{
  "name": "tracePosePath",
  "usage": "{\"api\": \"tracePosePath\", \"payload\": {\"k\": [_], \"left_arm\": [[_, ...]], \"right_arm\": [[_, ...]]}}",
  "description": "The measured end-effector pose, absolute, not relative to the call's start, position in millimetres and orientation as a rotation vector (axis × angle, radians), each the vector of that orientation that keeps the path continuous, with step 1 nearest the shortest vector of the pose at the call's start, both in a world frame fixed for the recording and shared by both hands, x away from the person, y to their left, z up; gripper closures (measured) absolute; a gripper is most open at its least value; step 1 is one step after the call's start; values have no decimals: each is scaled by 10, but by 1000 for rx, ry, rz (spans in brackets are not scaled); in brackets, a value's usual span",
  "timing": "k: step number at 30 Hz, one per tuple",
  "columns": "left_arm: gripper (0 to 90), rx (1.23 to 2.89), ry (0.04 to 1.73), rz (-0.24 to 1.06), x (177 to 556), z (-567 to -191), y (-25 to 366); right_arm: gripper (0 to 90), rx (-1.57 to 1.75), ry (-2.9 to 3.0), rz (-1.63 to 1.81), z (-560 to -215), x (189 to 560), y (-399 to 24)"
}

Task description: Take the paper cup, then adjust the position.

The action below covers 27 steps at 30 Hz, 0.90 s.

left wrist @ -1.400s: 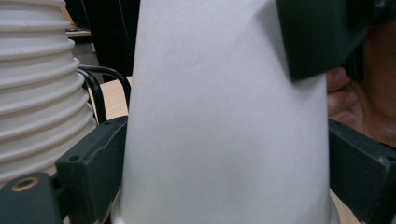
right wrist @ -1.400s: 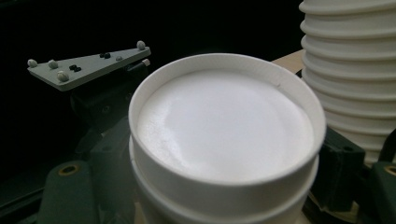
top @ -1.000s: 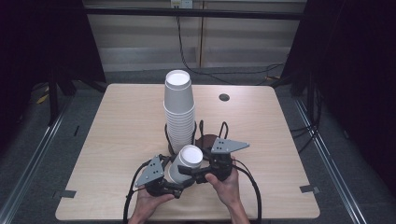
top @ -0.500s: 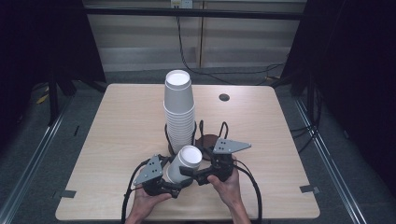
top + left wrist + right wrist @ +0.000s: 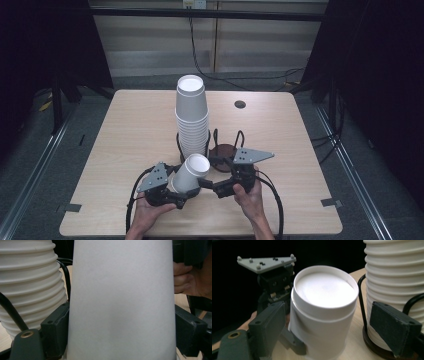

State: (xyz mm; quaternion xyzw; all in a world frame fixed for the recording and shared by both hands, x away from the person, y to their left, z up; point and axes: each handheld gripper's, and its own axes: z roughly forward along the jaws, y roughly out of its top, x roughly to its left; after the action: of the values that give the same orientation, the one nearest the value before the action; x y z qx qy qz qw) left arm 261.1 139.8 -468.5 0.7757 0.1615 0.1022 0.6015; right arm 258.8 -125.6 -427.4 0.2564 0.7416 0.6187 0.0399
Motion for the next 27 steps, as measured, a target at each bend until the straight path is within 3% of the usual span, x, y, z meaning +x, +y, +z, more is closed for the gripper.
{"api": "tracePosePath", "payload": {"k": [27], "left_arm": [[166,2052,313,217,2711,-4526,1385]], "right_arm": [[136,685,2538,1580,-4165,2657,-1341]]}}
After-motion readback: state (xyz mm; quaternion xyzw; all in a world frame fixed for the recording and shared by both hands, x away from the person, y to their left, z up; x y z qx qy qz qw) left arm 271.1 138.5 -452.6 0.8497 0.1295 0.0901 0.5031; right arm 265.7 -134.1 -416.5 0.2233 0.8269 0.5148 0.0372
